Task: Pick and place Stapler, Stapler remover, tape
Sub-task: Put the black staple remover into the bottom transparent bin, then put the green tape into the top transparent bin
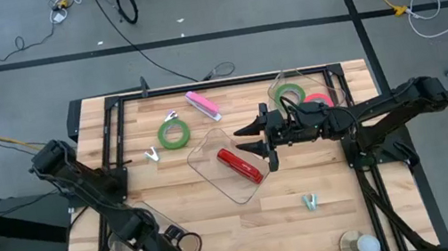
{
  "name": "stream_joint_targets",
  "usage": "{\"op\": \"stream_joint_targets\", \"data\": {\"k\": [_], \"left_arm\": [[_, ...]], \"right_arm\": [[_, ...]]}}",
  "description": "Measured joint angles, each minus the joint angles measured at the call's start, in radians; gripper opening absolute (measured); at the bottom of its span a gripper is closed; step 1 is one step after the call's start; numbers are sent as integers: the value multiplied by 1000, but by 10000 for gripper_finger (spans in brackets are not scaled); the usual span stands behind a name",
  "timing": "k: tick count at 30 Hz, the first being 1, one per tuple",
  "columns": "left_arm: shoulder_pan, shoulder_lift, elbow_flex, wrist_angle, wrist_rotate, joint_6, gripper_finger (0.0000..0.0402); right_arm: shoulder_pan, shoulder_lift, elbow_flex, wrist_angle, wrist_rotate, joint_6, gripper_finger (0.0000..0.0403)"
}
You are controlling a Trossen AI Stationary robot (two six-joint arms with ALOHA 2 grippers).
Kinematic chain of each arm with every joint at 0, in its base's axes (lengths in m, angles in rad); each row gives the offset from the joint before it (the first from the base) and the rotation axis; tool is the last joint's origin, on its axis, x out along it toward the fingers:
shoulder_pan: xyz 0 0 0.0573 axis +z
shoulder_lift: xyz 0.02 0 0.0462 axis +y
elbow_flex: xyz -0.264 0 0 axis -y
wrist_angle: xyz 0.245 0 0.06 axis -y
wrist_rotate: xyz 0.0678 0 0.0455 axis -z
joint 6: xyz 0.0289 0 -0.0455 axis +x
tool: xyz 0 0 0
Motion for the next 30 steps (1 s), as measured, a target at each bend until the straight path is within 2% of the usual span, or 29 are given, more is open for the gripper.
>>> {"op": "stream_joint_targets", "data": {"k": [6,15,18,26,30], "left_arm": [[0,35,0,-9,46,-1,108],[-2,35,0,-16,49,-46,117],[1,35,0,-29,49,-65,145],[5,26,0,-30,77,-97,251],[19,22,0,-42,140,-128,271]], "right_arm": [[0,0,0,0,0,0,181],[0,0,0,0,0,-6,181],[0,0,0,0,0,-6,181],[0,0,0,0,0,-5,181],[0,0,0,0,0,-14,181]]}}
